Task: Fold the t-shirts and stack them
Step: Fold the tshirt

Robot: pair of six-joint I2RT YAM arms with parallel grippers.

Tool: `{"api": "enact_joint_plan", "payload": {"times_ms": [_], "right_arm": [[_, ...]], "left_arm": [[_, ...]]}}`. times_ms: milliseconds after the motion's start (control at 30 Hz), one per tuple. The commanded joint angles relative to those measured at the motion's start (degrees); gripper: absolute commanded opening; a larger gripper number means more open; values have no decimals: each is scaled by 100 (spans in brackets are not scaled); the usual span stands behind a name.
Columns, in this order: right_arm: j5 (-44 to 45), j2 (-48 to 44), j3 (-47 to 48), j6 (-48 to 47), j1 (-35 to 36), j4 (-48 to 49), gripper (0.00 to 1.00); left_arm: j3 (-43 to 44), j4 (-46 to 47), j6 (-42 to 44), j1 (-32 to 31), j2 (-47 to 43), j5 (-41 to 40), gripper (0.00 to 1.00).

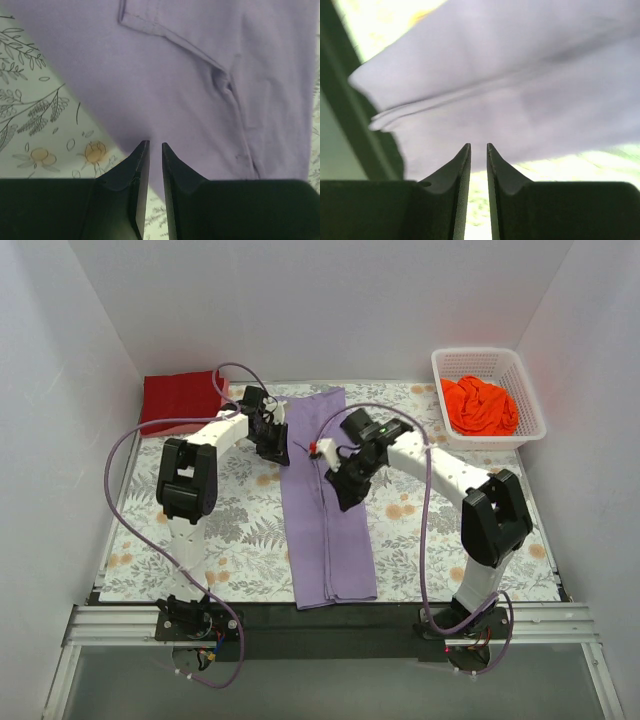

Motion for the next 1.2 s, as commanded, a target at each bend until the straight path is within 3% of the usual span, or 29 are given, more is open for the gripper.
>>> {"api": "enact_joint_plan", "payload": {"times_ms": [0, 233, 433, 567, 833, 1167], "right_arm": [[-187, 284, 455, 234, -720, 189, 25], [-20, 1111, 1141, 744, -1538, 1119, 24], [445, 2051, 2037, 946, -1723, 1419, 23], [454, 2465, 2538, 1043, -1811, 1604, 24], [533, 2658, 2601, 1192, -1802, 1867, 23], [850, 3221, 2680, 1386, -1829, 2123, 19]], "left_arm": [[395, 26, 8, -33, 271, -196, 15], [1651, -229, 78, -33, 1309, -565, 15], [1970, -36, 8, -24, 1539, -672, 13], [1777, 166, -97, 11, 1170, -593, 15], [995, 386, -106, 20, 274, -83, 16], [520, 492, -212, 20, 448, 41, 16]]}}
